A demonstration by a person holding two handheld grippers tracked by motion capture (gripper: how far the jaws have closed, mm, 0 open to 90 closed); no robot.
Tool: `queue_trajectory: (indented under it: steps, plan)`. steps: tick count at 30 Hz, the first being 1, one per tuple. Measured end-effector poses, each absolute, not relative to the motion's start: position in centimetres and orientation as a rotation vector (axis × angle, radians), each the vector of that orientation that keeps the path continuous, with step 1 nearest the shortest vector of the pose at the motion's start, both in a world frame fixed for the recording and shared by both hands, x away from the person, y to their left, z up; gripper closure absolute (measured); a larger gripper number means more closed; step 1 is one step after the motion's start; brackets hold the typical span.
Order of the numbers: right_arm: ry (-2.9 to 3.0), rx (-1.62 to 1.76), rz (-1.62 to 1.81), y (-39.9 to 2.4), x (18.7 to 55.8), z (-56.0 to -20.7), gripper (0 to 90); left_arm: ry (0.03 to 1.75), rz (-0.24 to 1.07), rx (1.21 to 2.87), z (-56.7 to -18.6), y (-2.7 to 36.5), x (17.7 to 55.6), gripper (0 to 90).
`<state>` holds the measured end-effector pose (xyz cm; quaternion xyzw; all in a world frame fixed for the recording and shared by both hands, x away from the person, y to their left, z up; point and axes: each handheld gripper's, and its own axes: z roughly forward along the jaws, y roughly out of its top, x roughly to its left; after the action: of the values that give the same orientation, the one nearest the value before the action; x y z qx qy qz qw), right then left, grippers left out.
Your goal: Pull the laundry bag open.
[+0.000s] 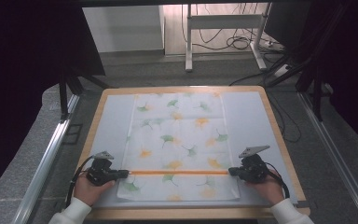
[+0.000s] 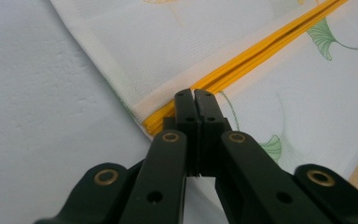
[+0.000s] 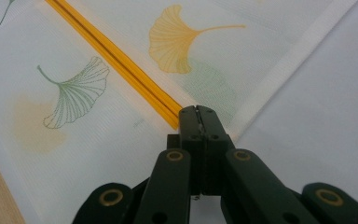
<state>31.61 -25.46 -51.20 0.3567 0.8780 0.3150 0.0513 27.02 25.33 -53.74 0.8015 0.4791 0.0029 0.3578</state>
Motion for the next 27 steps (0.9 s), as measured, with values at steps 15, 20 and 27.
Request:
queue_trajectory:
  steps: [15, 20, 27]
  plan:
    - [2.674, 1.082, 0.957, -25.4, 31.6, -51.2, 89.7, 1.257, 0.024, 2.054, -53.7, 26.5, 26.3, 90.0]
    - [2.676, 1.080, 0.958, -25.4, 31.6, -51.2, 89.7, 1.270, 0.038, 2.050, -53.6, 26.8, 26.3, 90.0]
    - [2.677, 1.079, 0.957, -25.4, 31.6, -51.2, 89.7, 1.278, 0.038, 2.045, -53.5, 27.4, 26.2, 90.0]
